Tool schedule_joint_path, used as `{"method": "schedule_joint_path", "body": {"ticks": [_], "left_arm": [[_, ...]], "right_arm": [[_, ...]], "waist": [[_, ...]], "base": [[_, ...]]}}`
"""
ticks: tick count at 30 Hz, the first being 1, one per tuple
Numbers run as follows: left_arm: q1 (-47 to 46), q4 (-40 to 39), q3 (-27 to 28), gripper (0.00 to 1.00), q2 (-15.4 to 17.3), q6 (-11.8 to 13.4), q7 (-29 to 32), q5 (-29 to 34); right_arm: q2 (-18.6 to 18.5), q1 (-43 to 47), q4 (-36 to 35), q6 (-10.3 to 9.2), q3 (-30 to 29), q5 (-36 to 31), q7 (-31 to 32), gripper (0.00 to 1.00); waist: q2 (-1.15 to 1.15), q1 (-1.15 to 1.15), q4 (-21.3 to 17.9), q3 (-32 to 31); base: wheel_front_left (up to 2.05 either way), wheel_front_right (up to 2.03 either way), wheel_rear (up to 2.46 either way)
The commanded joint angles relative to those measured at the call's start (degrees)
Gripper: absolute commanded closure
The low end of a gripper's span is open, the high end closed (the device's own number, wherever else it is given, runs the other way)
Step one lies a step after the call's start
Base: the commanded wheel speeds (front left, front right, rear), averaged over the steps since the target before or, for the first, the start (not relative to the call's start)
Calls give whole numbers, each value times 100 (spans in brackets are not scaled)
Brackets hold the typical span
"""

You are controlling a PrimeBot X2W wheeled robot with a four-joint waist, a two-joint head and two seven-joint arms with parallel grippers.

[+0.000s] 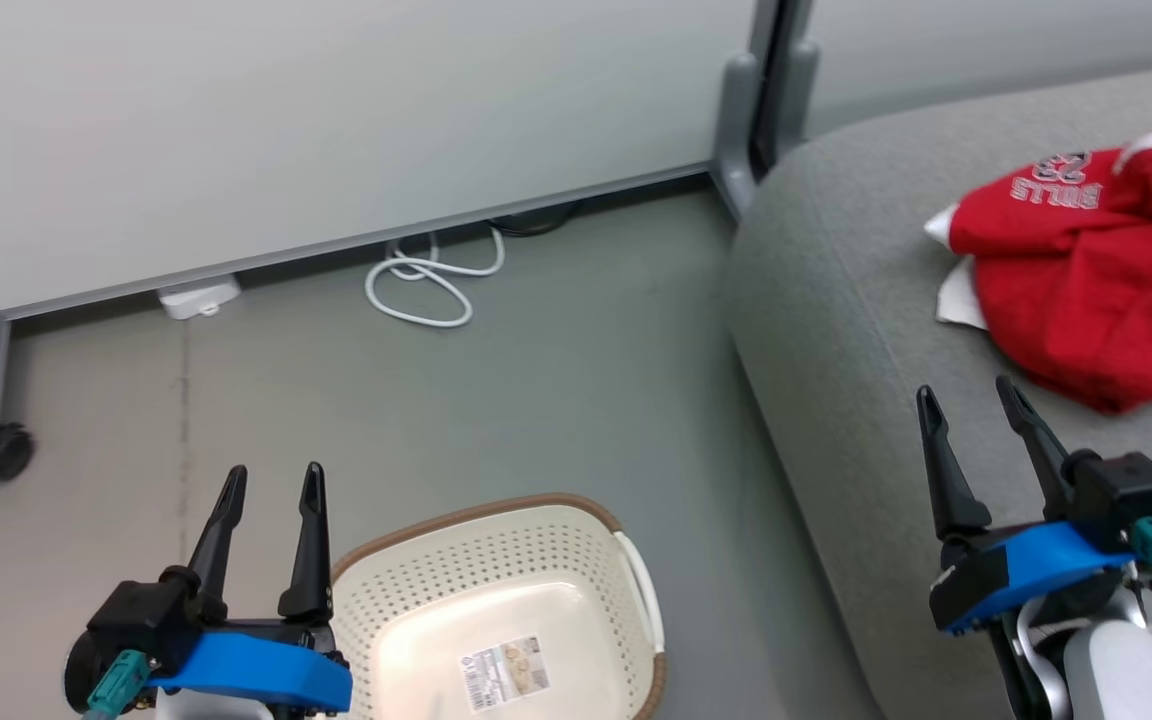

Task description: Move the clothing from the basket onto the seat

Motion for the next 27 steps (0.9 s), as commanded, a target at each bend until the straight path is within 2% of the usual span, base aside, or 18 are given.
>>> {"method": "schedule_joint_path", "body": {"ticks": [1, 11, 27], "left_arm": [[47, 62, 53, 0, -52, -42, -25, 44], [161, 372, 247, 0, -248, -149, -25, 159], [306, 784, 448, 0, -281, -220, -26, 235]], "right_arm": [[60, 221, -167, 1, -44, -44, 30, 0], [151, 851, -606, 1, -52, -209, 222, 0], [155, 1258, -469, 1, 202, 30, 279, 0]], "waist": [[0, 1, 295, -164], [0, 1, 854, -481], [0, 1, 974, -745]], "base": [[0, 0, 0], [0, 0, 0], [0, 0, 0]]}}
